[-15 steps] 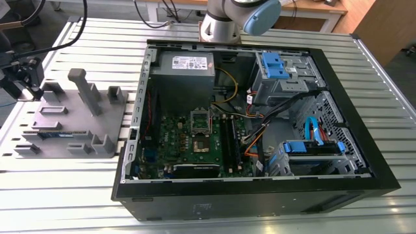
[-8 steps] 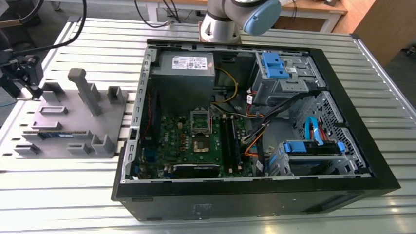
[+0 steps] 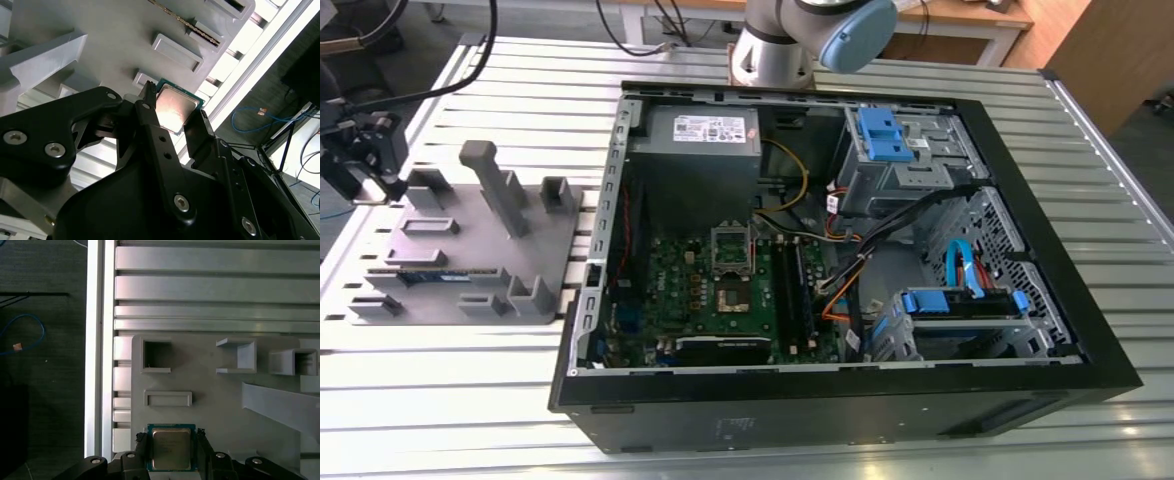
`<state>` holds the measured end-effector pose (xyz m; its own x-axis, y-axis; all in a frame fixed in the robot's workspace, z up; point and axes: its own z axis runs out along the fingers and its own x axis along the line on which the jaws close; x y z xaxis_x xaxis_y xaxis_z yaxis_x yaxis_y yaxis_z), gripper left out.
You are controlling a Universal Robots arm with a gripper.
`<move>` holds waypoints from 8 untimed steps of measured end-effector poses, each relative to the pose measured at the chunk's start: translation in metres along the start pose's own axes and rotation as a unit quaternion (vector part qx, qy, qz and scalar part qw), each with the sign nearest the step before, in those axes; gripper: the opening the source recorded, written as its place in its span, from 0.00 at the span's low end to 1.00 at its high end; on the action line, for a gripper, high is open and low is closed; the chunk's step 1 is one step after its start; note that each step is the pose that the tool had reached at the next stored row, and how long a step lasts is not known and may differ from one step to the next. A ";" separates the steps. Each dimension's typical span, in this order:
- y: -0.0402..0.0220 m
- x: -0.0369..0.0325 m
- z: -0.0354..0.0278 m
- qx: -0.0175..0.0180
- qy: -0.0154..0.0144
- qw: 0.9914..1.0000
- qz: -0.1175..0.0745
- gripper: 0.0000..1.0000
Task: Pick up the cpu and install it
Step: 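Pick up the cpu and move it towards the insertion slot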
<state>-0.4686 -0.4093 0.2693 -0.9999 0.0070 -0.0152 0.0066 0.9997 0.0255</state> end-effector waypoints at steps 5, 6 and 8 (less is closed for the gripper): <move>0.0002 -0.0001 -0.0072 0.000 0.000 1.000 0.000 0.47; 0.0002 -0.0001 -0.0072 0.000 0.000 1.000 0.000 0.47; 0.0002 -0.0001 -0.0072 0.000 0.000 1.000 0.000 0.47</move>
<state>-0.4686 -0.4093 0.2765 -0.9999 0.0071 -0.0153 0.0067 0.9997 0.0255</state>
